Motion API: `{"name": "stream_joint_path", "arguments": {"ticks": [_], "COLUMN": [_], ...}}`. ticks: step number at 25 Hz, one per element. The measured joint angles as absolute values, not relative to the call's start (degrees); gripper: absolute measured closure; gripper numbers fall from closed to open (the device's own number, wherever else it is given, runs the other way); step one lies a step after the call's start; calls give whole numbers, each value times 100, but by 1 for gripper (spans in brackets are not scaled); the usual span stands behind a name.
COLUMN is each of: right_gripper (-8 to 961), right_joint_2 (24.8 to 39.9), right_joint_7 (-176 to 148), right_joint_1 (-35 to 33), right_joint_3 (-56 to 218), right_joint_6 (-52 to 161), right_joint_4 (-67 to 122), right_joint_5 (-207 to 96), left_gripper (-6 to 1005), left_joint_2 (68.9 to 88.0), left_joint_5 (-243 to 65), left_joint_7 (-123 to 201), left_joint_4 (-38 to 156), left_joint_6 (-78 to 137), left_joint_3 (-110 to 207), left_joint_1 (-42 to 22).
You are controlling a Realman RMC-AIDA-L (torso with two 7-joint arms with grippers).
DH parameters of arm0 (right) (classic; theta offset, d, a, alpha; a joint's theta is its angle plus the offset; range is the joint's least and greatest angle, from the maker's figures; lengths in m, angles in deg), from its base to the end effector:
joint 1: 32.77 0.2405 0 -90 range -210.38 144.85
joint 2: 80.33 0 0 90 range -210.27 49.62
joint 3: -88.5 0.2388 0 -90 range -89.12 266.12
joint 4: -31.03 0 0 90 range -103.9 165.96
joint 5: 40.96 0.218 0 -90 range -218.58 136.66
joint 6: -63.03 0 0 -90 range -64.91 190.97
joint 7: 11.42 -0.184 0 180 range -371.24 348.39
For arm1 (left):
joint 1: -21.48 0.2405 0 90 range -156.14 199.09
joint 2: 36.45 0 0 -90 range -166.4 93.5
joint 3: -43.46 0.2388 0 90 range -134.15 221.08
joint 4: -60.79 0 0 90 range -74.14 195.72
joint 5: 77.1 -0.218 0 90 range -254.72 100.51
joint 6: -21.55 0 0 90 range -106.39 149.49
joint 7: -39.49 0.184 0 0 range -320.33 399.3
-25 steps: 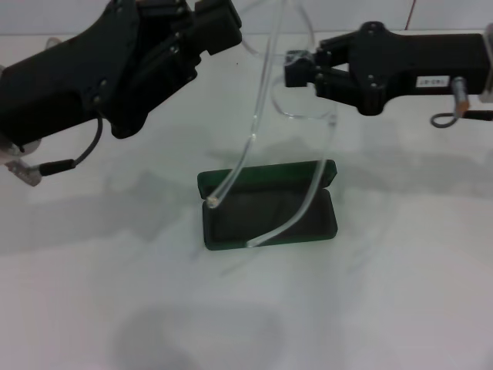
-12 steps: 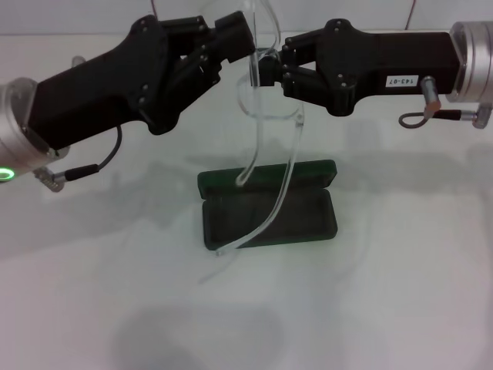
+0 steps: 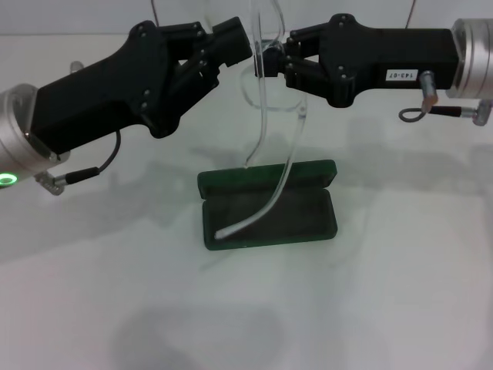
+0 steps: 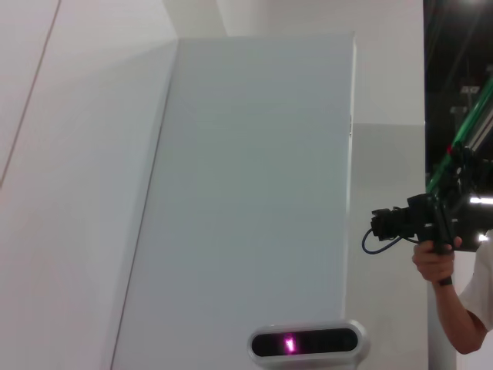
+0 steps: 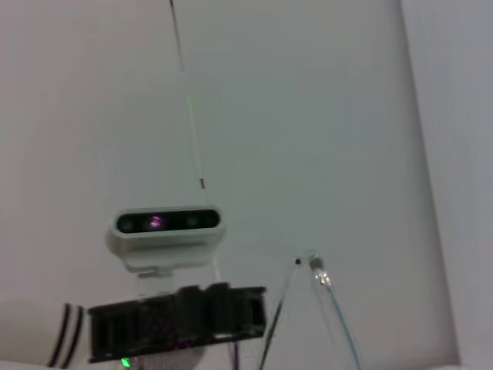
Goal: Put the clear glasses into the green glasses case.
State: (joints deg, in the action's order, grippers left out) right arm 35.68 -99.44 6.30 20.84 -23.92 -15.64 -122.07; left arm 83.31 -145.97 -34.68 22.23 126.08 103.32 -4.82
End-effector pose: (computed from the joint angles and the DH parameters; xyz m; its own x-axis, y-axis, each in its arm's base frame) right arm 0.0766 0.3717 -0.0114 0.7292 -0.1108 -0.6753 -0.1594 -0.9872 -0.0101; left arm -0.1332 0.3107 0.0190 0.4174 0.0632 0.9065 0.1887 -0.9819 -0.0184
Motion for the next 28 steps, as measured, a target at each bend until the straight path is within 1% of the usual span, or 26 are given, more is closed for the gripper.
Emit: {"name": "stream_joint_path", "arguments": {"ticks": [12, 28], "right_gripper": [843, 842], "right_joint_2": [3576, 3587], "right_joint_7": [-9861, -9791], "right_joint_1": [873, 898], "right_joint_3": [1810, 1763], "right_joint_6": [-2072, -2093], "right_joint_4": [-1357, -1343], "right_joint_5": [-12177, -12007], "left_gripper": [932, 933], "left_joint_2": [8326, 8325], "left_joint_5": [-14595, -14552], "left_joint_7": [-3255, -3082], "left_joint_4": [2469, 2502], "left_joint_6": [12466, 12317], "left_joint_3": [10336, 10337], "left_joint_1": [-564, -519]}}
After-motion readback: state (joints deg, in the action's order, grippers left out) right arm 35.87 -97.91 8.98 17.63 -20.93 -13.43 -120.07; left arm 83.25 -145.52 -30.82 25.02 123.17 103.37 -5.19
